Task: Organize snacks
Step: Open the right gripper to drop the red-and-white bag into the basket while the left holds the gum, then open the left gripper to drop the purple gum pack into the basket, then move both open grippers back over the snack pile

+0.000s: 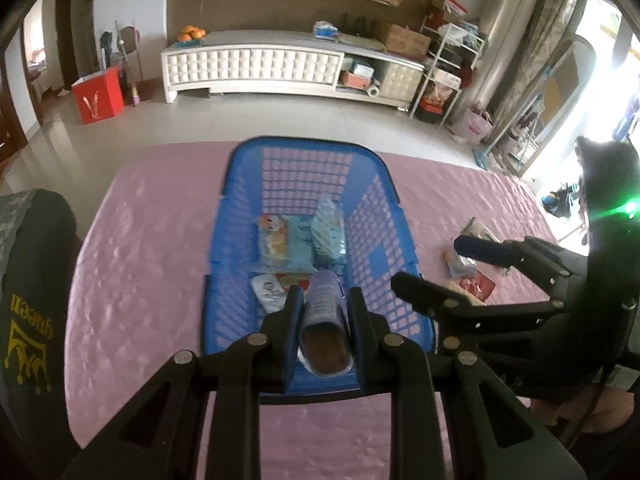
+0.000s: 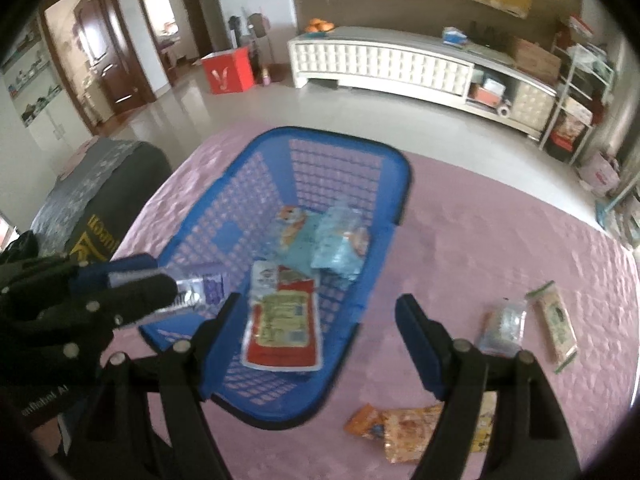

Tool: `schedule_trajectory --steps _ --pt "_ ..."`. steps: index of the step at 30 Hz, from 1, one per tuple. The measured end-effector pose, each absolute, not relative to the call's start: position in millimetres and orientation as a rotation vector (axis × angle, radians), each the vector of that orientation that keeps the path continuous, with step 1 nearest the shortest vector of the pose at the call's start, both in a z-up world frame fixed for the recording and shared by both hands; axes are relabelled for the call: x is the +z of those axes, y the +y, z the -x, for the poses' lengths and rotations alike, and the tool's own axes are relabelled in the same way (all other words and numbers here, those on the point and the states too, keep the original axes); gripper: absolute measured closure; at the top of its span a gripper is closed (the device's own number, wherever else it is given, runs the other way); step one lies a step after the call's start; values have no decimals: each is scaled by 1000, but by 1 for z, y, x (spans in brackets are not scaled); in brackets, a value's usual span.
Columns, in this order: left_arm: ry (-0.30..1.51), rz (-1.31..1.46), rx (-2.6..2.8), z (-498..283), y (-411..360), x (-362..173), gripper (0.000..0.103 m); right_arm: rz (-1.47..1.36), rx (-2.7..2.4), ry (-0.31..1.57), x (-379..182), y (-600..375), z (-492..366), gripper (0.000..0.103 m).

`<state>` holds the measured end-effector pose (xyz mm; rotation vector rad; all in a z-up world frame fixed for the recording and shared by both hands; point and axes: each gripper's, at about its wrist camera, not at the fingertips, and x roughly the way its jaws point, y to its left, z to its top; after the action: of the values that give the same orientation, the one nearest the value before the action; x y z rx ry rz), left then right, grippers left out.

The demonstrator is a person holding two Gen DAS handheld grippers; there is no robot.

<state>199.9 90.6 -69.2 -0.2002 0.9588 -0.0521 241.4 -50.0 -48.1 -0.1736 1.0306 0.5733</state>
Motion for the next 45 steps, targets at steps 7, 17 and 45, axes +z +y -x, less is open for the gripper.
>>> schedule_trajectory --steps 7,17,45 --pt "1025 213 -101 -229 74 -93 83 151 524 1055 -63 -73 -254 20" --pt "1097 191 -98 -273 62 -121 83 112 482 1088 -81 -97 -282 20" --pt "1054 139 -103 -256 33 -96 42 47 450 1032 -42 -135 -262 20"
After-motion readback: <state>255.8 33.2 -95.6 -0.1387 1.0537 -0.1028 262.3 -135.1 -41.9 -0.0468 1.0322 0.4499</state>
